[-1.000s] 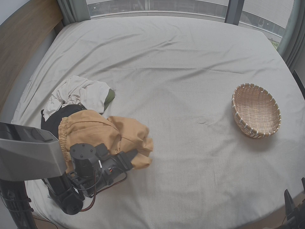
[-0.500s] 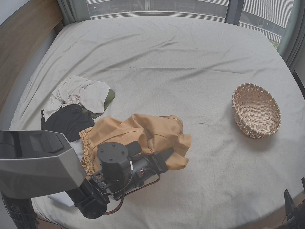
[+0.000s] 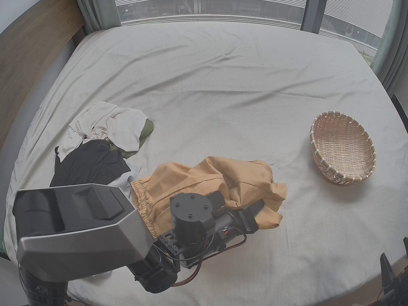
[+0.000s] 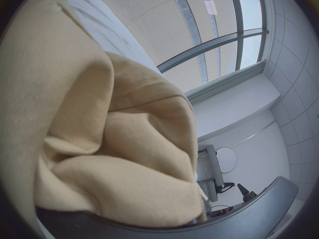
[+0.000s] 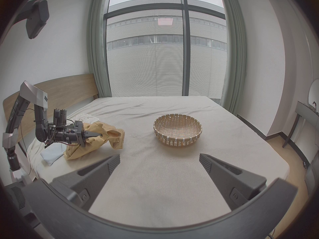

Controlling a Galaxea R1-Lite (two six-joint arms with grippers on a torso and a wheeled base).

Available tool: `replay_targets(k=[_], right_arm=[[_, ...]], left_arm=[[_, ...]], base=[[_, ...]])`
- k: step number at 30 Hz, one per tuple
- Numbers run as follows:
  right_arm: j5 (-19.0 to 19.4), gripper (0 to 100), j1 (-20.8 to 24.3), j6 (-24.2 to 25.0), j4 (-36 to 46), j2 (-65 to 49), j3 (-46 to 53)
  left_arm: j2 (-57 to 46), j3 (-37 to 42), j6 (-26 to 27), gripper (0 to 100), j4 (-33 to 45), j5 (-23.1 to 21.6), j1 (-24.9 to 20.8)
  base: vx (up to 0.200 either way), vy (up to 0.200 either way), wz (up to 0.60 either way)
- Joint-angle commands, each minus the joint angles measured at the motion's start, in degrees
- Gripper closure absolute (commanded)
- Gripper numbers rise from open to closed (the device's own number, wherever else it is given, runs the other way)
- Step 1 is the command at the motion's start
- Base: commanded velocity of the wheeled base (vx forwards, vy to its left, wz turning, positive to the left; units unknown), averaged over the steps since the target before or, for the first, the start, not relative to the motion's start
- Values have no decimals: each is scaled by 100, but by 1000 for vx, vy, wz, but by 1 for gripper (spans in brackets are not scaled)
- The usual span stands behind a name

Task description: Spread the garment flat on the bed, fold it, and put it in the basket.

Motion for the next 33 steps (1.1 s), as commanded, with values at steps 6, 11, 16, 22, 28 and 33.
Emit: replay_targets(k=[6, 11, 16, 22, 28, 33], right_arm=[[2, 0, 0, -1, -1, -66, 101], [2, 0, 0, -1, -1, -66, 101], [2, 0, 0, -1, -1, -66, 101], [2, 0, 0, -1, -1, -66, 101], [2, 0, 0, -1, -1, -66, 101], [2, 0, 0, -1, -1, -66, 101]], left_arm=[[261, -273, 33, 100, 51, 15, -94], [261, -388, 59, 100, 201, 15, -103], [322, -432, 130, 0, 166, 15, -129], [270, -449, 130, 0, 157, 51, -367], [-319, -27, 138, 0, 210, 68, -490], [-750, 975, 138, 0, 201, 77, -551]], base=[[0, 0, 0], [0, 0, 0], [0, 0, 0], [0, 0, 0], [0, 0, 0], [0, 0, 0]])
